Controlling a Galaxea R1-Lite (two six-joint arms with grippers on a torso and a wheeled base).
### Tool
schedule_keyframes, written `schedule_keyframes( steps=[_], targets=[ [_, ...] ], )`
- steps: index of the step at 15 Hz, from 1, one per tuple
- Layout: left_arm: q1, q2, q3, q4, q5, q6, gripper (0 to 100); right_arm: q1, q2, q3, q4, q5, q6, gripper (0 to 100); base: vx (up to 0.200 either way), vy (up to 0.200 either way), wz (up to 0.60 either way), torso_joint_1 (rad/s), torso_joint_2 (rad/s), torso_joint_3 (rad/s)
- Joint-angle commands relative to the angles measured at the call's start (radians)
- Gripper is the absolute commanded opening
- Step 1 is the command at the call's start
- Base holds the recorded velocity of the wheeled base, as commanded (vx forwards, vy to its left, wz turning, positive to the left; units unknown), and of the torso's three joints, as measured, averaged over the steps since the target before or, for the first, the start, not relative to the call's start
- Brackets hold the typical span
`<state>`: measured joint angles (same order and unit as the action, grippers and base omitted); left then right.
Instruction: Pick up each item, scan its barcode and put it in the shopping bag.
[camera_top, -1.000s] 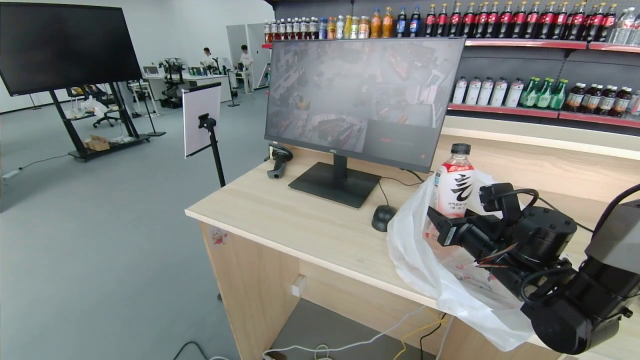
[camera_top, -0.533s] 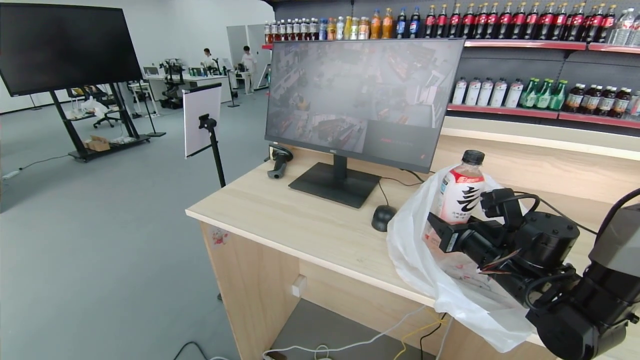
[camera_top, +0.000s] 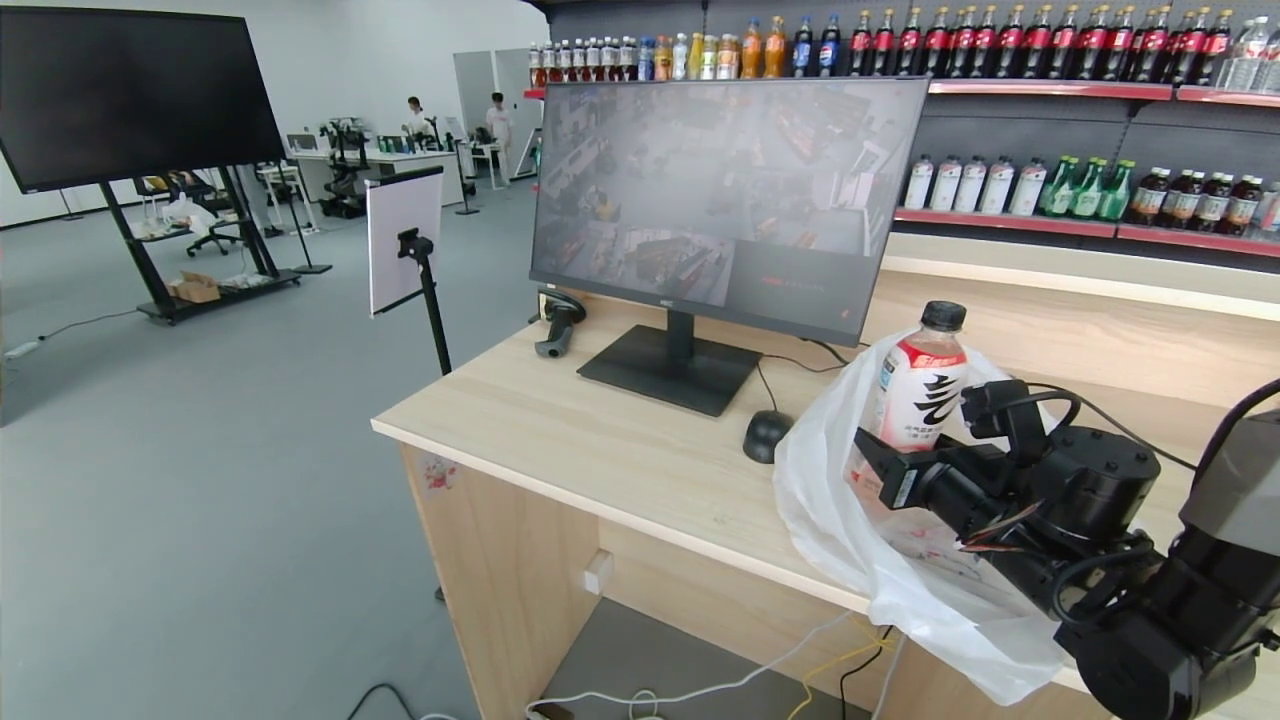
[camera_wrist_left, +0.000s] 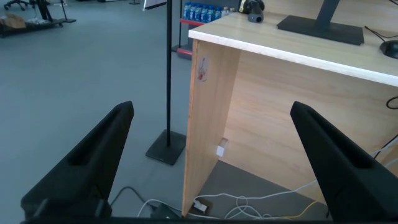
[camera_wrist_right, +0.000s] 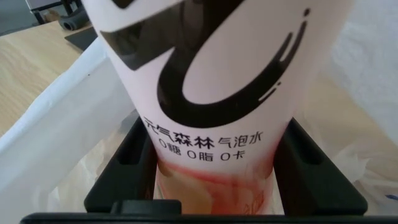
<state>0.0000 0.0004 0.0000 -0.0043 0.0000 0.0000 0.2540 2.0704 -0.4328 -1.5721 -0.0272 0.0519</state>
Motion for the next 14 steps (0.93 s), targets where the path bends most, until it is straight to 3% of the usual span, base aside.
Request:
schedule_keyframes(
  steps=[1,6,7,14],
  targets=[
    [0.000,0.000,0.000,0.000,0.000,0.000,100,-0.001,0.011,0.000,0.001,0.000,0.002,0,0.000,0.000,0.00,0.000,0.00,0.000],
    [0.000,0.000,0.000,0.000,0.000,0.000,100,-0.001,0.013,0.017,0.001,0.000,0.002,0,0.000,0.000,0.00,0.000,0.00,0.000],
    [0.000,0.000,0.000,0.000,0.000,0.000,100,-0.001,0.013,0.014,0.001,0.000,0.002,100,0.000,0.000,0.00,0.000,0.00,0.000],
    [0.000,0.000,0.000,0.001,0.000,0.000,100,-0.001,-0.090,0.057,0.001,0.000,0.002,100,0.000,0.000,0.00,0.000,0.00,0.000]
  ],
)
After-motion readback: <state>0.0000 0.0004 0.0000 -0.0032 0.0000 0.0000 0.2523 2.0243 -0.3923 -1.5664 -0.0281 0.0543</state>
